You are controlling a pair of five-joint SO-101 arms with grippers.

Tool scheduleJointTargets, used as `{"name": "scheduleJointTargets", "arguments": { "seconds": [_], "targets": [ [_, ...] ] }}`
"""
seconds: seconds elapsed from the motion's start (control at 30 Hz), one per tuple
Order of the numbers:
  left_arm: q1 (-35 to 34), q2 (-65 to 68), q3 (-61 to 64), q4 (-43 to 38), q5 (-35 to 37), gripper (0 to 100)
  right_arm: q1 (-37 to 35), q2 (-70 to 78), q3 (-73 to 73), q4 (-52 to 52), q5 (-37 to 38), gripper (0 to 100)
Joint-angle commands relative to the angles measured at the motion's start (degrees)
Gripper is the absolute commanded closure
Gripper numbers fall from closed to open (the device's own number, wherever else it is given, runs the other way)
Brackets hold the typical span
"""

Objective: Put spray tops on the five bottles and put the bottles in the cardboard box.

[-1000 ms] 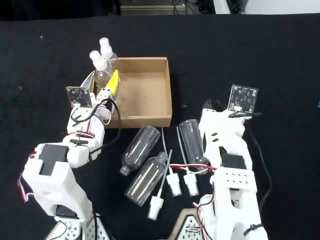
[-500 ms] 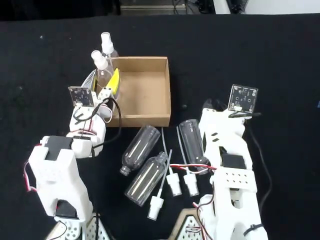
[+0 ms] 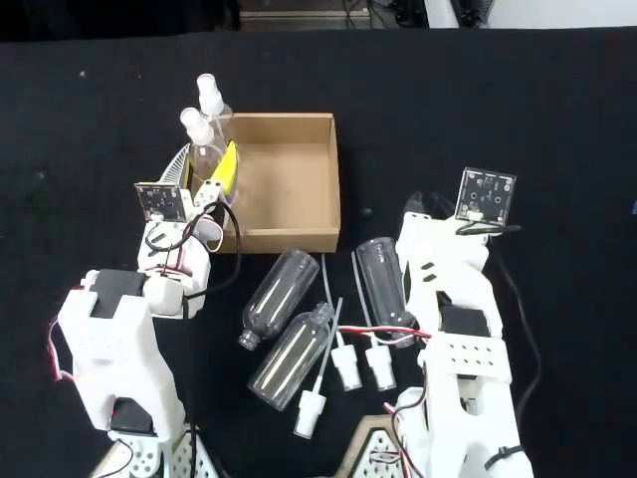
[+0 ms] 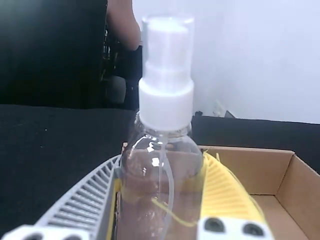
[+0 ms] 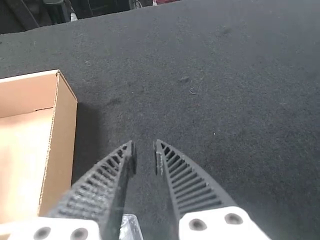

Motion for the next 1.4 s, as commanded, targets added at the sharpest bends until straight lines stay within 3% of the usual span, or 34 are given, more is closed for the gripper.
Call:
{"name": "scheduleJointTargets", "arguments": {
  "seconds": [0.0, 0.13, 0.33, 0.5, 0.9, 1.0, 1.37],
  "targets": [
    [-0.5, -0.4, 0.6, -0.2, 1.0, 79, -0.8, -1.0, -0.3, -1.6, -0.1, 95.2],
    [-0.6, -0.4, 1.6, -0.4, 1.0, 80, -0.8, -1.0, -0.3, -1.7, -0.1, 95.2],
    [-0.7, -0.4, 3.6, -6.9, 0.4, 79, -0.8, -1.0, -0.3, -1.7, -0.1, 95.2],
    [-0.7, -0.4, 3.6, -5.0, 0.5, 69, -0.8, -1.0, -0.3, -1.6, -0.1, 95.2],
    [-1.7, -4.9, 3.6, -4.5, 0.9, 70, -0.8, -1.0, -0.3, -1.6, -0.1, 95.2],
    [-2.5, -10.4, 4.7, 0.1, 1.0, 70, -0.8, -1.0, -0.3, -1.6, -0.1, 95.2],
    [-0.7, -31.6, 4.5, 28.5, 1.0, 70, -0.8, -1.0, -0.3, -1.5, -0.1, 95.2]
  ]
}}
